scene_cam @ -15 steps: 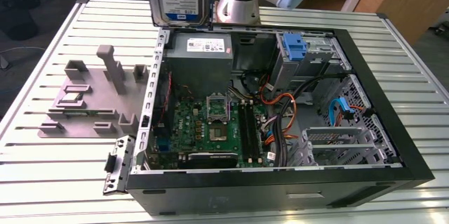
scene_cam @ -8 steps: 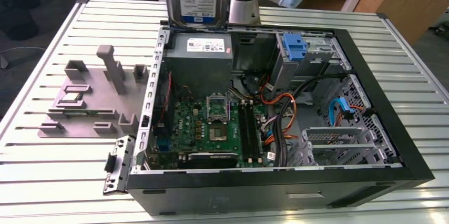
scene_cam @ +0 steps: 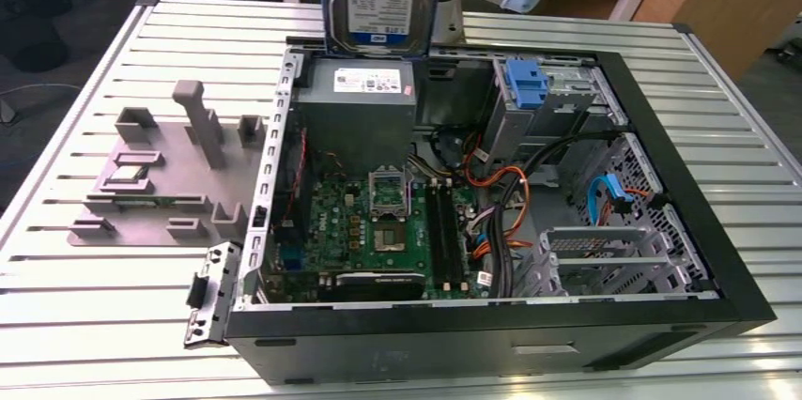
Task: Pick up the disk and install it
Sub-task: 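Pick up the disk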
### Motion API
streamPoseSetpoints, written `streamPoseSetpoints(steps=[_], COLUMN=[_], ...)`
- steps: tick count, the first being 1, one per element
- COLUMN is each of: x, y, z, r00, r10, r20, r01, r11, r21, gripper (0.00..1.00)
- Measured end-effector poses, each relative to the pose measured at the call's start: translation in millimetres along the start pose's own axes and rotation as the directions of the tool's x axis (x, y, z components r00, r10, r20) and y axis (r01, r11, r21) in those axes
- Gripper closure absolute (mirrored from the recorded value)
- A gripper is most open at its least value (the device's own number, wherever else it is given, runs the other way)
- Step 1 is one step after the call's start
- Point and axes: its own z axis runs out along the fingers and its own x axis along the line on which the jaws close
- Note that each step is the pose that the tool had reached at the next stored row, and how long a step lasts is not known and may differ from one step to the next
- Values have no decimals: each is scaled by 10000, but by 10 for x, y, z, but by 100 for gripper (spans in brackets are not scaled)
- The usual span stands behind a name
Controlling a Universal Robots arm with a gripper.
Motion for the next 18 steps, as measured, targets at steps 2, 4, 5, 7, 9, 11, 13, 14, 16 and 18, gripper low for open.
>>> streamPoseSetpoints(steps=[2,4,5,7,9,11,13,14,16,18], x=[2,7,12,33,60,90,124,142,177,214], y=[-57,-105,-124,-156,-177,-195,-213,-221,-234,-245], z=[0,-1,-2,-3,-5,-6,-7,-8,-9,-11], r00=[10000,10000,10000,10000,10000,10000,10000,10000,10000,10000], r10=[-1,-1,-1,0,2,3,5,5,5,8], r20=[1,0,0,1,0,0,0,0,1,0], r01=[1,1,1,0,-2,-3,-5,-5,-5,-8], r11=[10000,10000,10000,10000,10000,10000,10000,10000,10000,10000], r21=[0,-1,-1,0,-1,0,0,0,1,0], gripper=[65,65,65,65,65,65,65,65,65,65])
